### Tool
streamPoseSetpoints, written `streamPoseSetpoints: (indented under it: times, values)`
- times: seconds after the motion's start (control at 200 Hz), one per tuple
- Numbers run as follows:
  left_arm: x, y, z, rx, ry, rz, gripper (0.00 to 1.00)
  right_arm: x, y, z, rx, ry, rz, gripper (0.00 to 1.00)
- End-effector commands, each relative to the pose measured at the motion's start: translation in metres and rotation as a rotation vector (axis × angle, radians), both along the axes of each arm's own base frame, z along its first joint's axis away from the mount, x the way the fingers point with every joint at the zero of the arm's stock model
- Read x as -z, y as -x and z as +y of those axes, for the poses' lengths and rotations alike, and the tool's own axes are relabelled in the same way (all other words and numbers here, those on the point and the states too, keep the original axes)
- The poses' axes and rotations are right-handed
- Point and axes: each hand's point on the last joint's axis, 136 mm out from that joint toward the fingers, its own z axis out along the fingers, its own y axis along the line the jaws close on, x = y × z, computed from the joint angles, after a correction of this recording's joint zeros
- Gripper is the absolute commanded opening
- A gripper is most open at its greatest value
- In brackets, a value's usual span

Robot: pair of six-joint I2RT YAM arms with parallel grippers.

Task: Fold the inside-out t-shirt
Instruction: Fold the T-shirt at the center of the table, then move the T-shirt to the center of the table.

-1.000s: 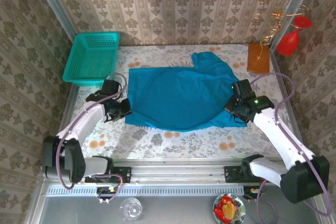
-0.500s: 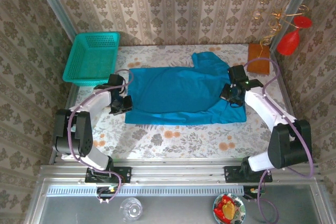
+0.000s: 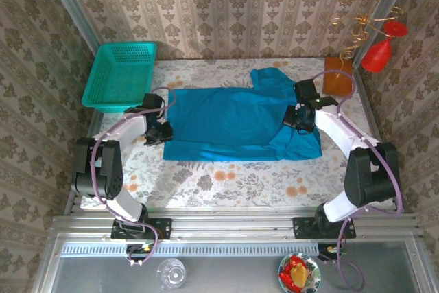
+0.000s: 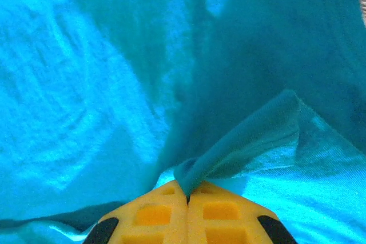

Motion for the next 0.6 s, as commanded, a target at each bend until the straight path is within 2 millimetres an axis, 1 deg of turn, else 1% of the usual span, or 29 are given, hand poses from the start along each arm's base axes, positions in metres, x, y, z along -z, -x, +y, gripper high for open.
streamPoseSetpoints:
  times: [0.0, 0.04, 0.095, 0.125, 0.18, 0.25, 0.29, 0.355, 0.45, 0.54, 0.595]
  values:
    - [-0.020, -0.007, 0.004, 0.014, -0.037, -0.054, 0.19, -0.003, -0.017, 0.015, -0.089, -0.047, -0.008, 0.01]
    - [-0.025, -0.006, 0.003, 0.021, -0.049, -0.068, 0.21, -0.001, -0.020, 0.017, -0.109, -0.049, 0.001, 0.03]
    - [-0.032, -0.004, 0.001, 0.031, -0.050, -0.083, 0.22, 0.002, -0.023, 0.018, -0.124, -0.043, 0.019, 0.09]
    - [-0.035, -0.003, -0.001, 0.036, -0.050, -0.090, 0.23, 0.002, -0.026, 0.018, -0.131, -0.038, 0.023, 0.14]
    - [-0.040, 0.000, -0.005, 0.048, -0.049, -0.098, 0.23, 0.001, -0.026, 0.016, -0.135, -0.031, 0.036, 0.29]
    - [-0.041, 0.007, -0.011, 0.066, -0.040, -0.096, 0.23, -0.004, -0.024, 0.012, -0.126, -0.029, 0.032, 0.38]
    - [-0.041, 0.011, -0.017, 0.076, -0.022, -0.097, 0.23, -0.008, -0.021, 0.010, -0.119, -0.031, 0.021, 0.46]
    - [-0.036, 0.019, -0.025, 0.090, 0.009, -0.082, 0.21, -0.014, -0.014, 0.004, -0.105, -0.039, 0.003, 0.55]
    - [-0.023, 0.032, -0.036, 0.097, 0.062, -0.048, 0.14, -0.018, 0.001, -0.008, -0.067, -0.060, -0.008, 0.62]
    - [-0.009, 0.041, -0.048, 0.109, 0.104, -0.019, 0.06, -0.012, 0.015, -0.021, -0.023, -0.097, -0.007, 0.68]
    - [0.001, 0.044, -0.052, 0.109, 0.125, 0.000, 0.02, -0.004, 0.021, -0.025, -0.004, -0.138, 0.002, 0.72]
